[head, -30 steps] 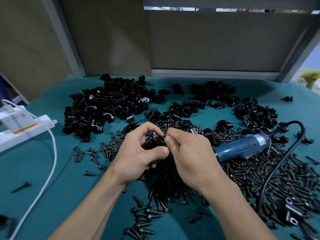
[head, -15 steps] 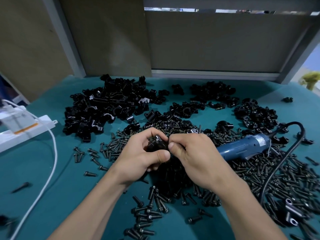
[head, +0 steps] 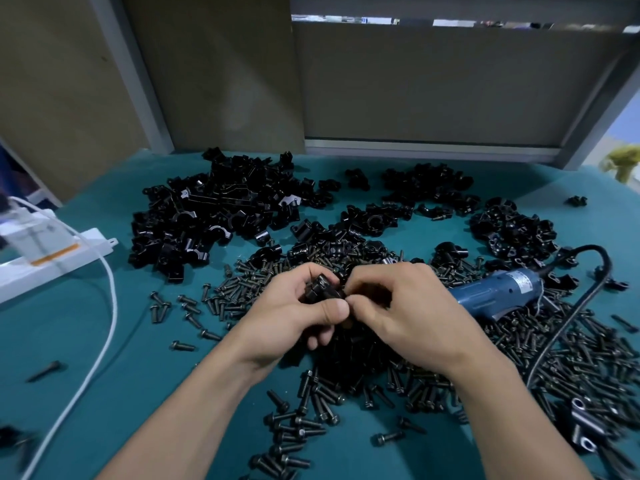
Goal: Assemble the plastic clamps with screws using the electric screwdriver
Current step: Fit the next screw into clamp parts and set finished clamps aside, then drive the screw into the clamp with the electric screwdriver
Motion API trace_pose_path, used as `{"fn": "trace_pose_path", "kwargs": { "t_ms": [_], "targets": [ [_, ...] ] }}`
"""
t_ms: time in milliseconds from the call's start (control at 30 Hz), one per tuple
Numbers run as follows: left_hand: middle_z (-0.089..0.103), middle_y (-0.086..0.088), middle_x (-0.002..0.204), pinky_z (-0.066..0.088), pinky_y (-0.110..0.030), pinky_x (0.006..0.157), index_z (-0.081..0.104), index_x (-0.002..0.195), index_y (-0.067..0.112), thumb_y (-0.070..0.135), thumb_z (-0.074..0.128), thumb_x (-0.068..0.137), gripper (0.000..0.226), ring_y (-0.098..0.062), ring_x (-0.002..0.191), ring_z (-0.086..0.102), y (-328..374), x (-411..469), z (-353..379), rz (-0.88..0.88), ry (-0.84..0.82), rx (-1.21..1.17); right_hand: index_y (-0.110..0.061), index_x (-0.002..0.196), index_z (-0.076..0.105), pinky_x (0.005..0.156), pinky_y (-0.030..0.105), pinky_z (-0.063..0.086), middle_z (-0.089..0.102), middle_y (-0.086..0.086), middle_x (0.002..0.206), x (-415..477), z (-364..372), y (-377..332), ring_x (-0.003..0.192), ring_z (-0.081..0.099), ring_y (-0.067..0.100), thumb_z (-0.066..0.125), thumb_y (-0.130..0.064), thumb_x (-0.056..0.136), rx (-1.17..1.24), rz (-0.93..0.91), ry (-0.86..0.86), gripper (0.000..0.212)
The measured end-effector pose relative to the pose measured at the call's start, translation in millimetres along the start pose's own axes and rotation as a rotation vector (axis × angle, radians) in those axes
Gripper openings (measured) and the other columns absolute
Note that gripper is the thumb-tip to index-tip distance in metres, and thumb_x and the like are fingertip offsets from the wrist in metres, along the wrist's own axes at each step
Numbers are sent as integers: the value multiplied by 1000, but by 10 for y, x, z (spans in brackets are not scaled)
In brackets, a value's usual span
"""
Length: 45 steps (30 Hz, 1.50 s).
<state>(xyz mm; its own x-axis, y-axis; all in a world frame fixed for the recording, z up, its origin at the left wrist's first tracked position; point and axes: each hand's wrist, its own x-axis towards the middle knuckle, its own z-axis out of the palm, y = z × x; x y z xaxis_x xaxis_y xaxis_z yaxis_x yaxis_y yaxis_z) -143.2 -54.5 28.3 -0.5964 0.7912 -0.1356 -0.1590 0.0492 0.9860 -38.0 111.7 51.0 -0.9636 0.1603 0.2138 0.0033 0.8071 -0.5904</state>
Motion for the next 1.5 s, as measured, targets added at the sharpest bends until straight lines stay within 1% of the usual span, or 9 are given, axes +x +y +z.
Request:
{"fn": "trace_pose_path", "kwargs": {
  "t_ms": [233,467,667,833,967,1133,1233,1333,1500],
  "targets": [
    [63,-2,82,44,-17,51,77,102,9,14,74,88,15,-10,62,56,47,-38,-99,-111,-176,-185,-29,75,64,58,26,45,65,-10,66,22,74,-34,66,60,11,60,-33,101,-33,34,11,27],
    [61,-2,75,43,-19,49,64,114,8,-1,76,86,32,-13,59,56,16,9,-92,30,-20,-33,-24,63,47,51,24,33,49,-10,54,42,209,-76,58,46,11,57,-26,103,35,78,123,42],
    [77,0,94,57,-26,73,74,105,33,7,84,84,35,-12,83,72,-32,35,-30,205,150,204,-26,80,61,53,21,37,58,-13,68,26,163,-10,62,50,7,58,-25,104,131,54,183,24],
    [75,-17,105,50,-23,51,62,129,10,55,71,88,61,-20,73,69,-17,-46,-89,-56,-202,-189,-32,91,65,63,24,47,65,-12,77,16,86,-14,76,61,9,62,-21,102,91,-30,240,16],
    [72,-11,86,35,-16,44,74,110,17,57,63,89,46,-11,58,53,1,2,-98,-99,-128,-134,-36,95,71,71,16,50,70,-20,83,0,46,-51,84,66,3,69,-20,96,47,32,208,16],
    [72,0,77,39,-18,53,71,97,17,28,62,103,15,-7,51,46,-57,63,-29,-98,170,-1,-36,96,70,59,5,46,72,-20,84,-33,-225,-44,72,66,-7,70,-36,94,-21,416,287,2],
    [62,1,73,41,-30,67,75,96,24,29,62,101,15,-14,57,46,-114,108,-47,-85,369,95,-22,81,70,51,23,43,70,-3,66,-317,-406,120,61,65,13,61,-56,97,-193,753,315,39],
    [47,-2,62,39,-23,56,78,91,24,34,62,100,20,-16,57,41,-97,111,-31,-54,433,139,-10,74,73,52,27,39,70,4,56,-508,-353,157,61,68,22,47,-72,95,-139,956,299,70],
    [59,-3,61,41,-26,55,66,70,14,33,58,99,36,-7,43,47,-93,60,11,-41,425,151,-6,83,75,55,31,40,70,1,51,-386,-259,235,65,70,20,46,-76,93,21,1116,369,76]
  ]
}}
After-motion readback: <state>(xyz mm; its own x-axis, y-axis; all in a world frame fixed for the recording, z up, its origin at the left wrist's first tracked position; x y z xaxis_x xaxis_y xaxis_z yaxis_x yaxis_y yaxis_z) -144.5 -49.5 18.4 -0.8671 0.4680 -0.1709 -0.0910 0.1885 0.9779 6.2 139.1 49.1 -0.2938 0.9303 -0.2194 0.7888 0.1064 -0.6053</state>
